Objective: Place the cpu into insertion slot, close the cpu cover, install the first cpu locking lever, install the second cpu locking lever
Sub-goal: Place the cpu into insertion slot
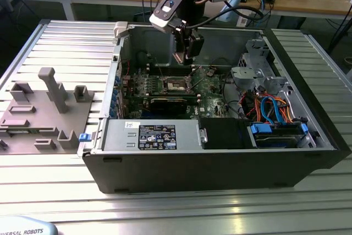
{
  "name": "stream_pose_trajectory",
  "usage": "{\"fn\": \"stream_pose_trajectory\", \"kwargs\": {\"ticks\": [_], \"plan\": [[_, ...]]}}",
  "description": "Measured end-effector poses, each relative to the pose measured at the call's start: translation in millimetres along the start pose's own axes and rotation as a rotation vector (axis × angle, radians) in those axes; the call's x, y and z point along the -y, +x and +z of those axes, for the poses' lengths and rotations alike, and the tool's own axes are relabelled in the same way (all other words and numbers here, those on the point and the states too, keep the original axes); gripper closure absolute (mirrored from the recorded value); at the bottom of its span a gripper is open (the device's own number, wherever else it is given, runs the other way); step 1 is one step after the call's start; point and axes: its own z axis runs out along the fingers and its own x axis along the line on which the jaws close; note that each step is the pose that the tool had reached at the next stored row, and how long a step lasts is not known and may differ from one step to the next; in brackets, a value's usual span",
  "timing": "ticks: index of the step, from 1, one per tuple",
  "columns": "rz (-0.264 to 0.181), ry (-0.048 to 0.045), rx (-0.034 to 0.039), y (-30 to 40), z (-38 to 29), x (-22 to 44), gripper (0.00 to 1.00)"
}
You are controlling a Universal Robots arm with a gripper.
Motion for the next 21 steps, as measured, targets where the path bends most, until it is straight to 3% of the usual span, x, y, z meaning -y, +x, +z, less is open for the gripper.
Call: {"fn": "stream_pose_trajectory", "kwargs": {"ticks": [21], "plan": [[0.018, -0.0003, 0.0005, 0.2, 2.4, 0.2, 0.46]]}}
